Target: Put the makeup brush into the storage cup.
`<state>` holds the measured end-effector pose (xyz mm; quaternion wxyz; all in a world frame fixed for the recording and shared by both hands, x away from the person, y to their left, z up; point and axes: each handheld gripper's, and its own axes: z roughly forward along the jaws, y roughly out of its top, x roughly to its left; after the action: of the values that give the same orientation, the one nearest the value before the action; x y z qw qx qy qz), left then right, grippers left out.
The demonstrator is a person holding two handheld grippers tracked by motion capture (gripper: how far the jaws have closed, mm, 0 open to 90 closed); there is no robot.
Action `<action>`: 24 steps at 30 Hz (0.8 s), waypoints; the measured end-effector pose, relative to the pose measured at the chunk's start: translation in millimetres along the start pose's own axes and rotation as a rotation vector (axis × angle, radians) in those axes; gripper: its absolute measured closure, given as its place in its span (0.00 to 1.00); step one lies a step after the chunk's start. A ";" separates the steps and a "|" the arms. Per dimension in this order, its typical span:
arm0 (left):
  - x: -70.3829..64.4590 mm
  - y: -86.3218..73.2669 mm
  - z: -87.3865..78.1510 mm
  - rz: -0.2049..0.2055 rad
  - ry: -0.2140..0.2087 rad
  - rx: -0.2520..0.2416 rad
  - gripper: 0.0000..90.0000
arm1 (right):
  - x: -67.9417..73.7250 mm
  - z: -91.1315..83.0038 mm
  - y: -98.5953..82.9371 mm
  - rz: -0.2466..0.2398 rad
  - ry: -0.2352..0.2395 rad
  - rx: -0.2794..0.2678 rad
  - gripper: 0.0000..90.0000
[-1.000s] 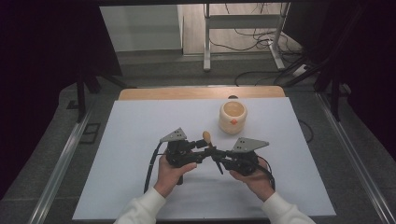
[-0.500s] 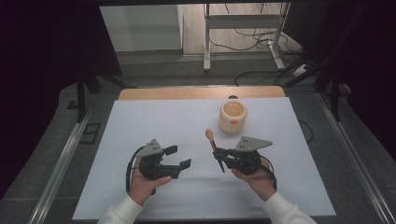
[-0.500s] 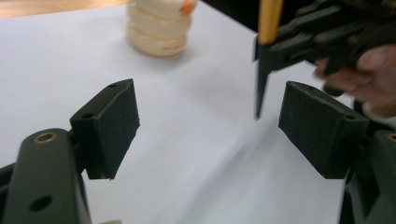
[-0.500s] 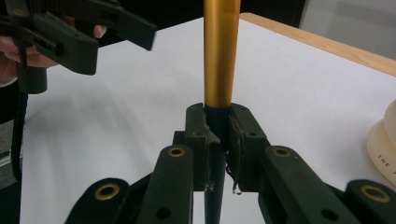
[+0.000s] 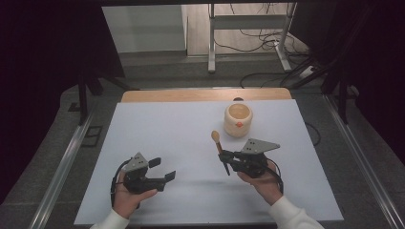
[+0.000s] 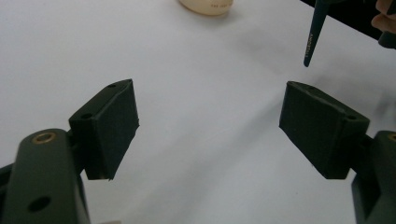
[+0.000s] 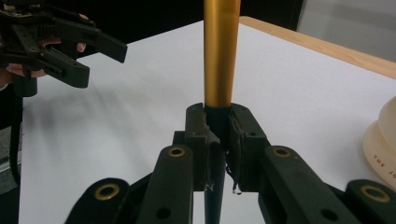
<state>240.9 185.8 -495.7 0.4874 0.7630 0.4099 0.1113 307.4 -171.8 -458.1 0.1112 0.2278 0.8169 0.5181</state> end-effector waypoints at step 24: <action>19.6 -21.7 -18.1 -0.008 0.122 0.038 0.22 | -0.7 -2.8 2.1 -0.006 -0.004 -0.011 0.87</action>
<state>231.9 216.1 -509.3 0.4474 0.7622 0.4439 0.1481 307.5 -173.7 -455.0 0.1157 0.2260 0.8145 0.5217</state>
